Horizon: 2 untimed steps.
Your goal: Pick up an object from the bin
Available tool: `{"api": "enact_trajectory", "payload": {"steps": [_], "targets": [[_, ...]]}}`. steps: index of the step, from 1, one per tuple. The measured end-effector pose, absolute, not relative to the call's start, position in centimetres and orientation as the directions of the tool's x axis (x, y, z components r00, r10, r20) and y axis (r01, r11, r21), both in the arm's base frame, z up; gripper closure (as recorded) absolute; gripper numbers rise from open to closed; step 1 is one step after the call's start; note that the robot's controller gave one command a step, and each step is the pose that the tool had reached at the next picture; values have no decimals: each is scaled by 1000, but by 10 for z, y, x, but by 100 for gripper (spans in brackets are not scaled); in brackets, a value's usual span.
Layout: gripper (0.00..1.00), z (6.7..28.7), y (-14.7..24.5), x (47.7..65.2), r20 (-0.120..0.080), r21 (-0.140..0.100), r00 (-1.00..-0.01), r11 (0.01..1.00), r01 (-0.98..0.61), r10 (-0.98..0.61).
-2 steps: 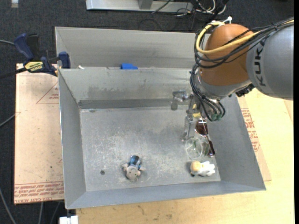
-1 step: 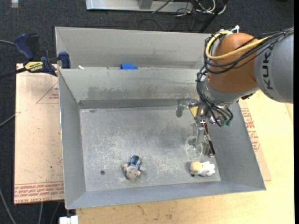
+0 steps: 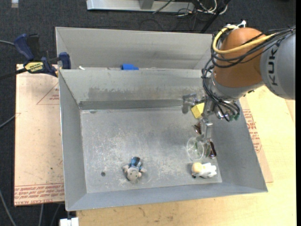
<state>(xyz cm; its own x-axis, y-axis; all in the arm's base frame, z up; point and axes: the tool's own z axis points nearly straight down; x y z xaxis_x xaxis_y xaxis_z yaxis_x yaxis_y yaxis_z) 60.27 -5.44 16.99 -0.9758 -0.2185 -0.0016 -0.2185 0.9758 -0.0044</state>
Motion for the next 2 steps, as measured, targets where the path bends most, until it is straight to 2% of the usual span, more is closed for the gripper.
{"api": "enact_trajectory", "payload": {"steps": [1,2], "targets": [[0,148,-34,636,-7,-1,-941,941,-340,-340],[0,158,-76,636,-4,1,-927,927,-376,-376]]}}
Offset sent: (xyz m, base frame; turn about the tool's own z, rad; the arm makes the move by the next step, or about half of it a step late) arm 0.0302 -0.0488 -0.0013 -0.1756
